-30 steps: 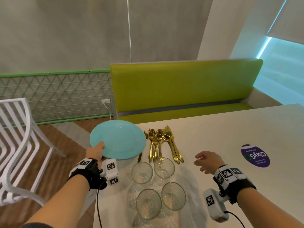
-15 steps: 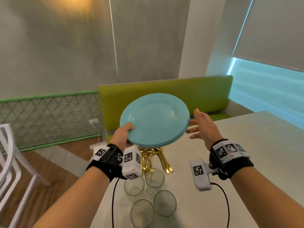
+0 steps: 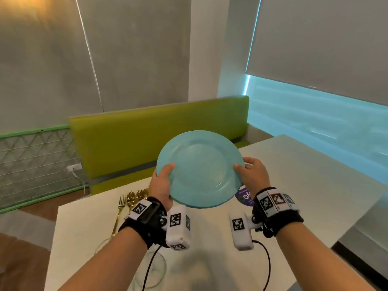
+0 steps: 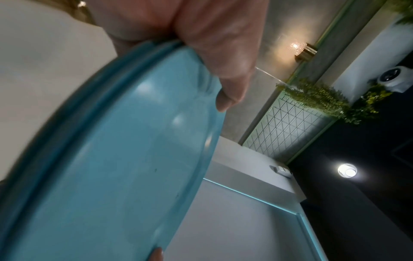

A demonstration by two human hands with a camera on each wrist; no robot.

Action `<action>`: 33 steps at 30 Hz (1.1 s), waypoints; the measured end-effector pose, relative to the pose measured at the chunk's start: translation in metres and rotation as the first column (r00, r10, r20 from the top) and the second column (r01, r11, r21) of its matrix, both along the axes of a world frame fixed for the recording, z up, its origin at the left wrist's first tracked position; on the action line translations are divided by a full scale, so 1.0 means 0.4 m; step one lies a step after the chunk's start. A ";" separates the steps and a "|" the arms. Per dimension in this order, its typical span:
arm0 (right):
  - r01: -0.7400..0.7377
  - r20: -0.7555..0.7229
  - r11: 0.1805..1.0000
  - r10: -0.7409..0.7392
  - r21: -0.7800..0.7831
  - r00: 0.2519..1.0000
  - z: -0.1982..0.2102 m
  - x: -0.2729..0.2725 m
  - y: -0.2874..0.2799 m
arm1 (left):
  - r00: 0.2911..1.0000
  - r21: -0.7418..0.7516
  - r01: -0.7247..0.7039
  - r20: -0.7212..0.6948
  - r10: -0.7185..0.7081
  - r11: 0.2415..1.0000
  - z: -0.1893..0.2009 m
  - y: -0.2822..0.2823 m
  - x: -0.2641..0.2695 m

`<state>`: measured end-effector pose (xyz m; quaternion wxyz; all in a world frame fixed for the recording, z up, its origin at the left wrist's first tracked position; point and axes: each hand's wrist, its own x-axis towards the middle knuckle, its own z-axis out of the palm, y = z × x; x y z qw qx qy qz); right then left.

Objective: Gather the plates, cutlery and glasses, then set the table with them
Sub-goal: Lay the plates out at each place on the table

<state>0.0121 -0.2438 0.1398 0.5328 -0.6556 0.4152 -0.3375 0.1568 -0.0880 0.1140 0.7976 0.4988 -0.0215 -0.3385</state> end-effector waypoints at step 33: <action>0.482 -0.151 0.654 -0.496 0.584 0.855 -0.490 -0.560 -0.714 | 0.961 0.485 -0.270 0.192 0.200 0.832 -0.131 -0.637 -0.199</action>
